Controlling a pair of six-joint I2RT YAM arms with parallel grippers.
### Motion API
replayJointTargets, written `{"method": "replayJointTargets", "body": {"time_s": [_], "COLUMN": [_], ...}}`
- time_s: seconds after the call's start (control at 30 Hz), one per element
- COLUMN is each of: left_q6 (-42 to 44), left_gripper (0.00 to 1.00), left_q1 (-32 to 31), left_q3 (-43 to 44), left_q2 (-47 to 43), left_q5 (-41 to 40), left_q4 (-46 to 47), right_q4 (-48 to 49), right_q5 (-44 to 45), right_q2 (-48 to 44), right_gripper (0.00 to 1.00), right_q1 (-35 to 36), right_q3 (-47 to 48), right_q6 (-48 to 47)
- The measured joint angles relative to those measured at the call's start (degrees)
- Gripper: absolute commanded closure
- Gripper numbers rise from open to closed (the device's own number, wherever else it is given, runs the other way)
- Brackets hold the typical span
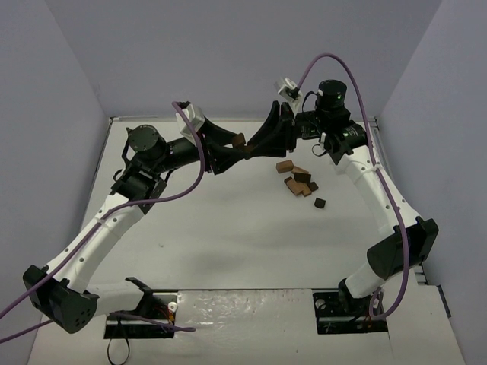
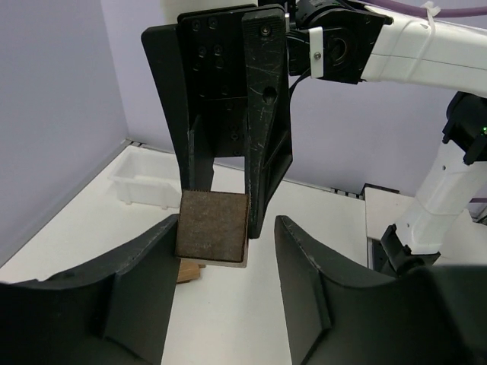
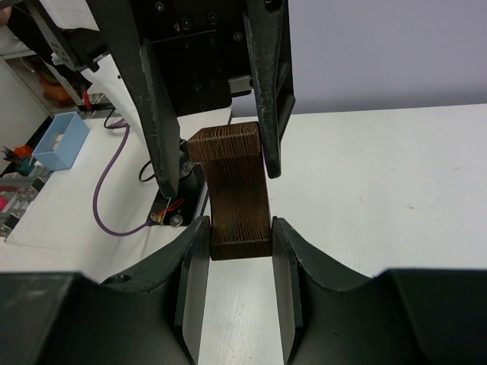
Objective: Build the wood block tower
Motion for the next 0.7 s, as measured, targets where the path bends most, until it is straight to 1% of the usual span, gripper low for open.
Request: {"method": "replayJointTargets", "body": {"time_s": [0.07,0.3,0.37,0.4,0.43,0.47,0.5,0.6,0.7], "left_q6": [0.0,-0.3,-0.3,-0.3,-0.4,-0.4,-0.4,-0.7,-1.1], "left_gripper": [0.6,0.92,1.0,1.0,1.0,1.0,1.0,1.0,1.0], "left_q1": [0.0,0.1,0.1,0.1,0.1,0.1,0.1,0.1,0.1], "left_q3": [0.0,0.0,0.0,0.0,0.0,0.0,0.0,0.0,-0.8], "left_q2": [0.2,0.6,0.6,0.6,0.6,0.6,0.6,0.6,0.0], "left_q5": [0.1,0.5,0.6,0.7,0.7,0.7,0.7,1.0,1.5], "left_q4": [0.4,1.6,1.9,1.9,1.9,1.9,1.9,1.9,2.2], "right_q4": [0.0,0.0,0.0,0.0,0.0,0.0,0.0,0.0,0.1], "right_q5": [-0.4,-1.7,-1.7,-1.8,-1.8,-1.8,-1.9,-1.6,-1.2], "right_q2": [0.0,0.0,0.0,0.0,0.0,0.0,0.0,0.0,0.0], "right_gripper": [1.0,1.0,0.97,0.88,0.83,0.71,0.58,0.33,0.17], "right_q1": [0.0,0.1,0.1,0.1,0.1,0.1,0.1,0.1,0.0], "right_q3": [0.0,0.0,0.0,0.0,0.0,0.0,0.0,0.0,0.0], "right_q6": [-0.1,-0.2,-0.2,-0.2,-0.2,-0.2,-0.2,-0.2,0.0]}}
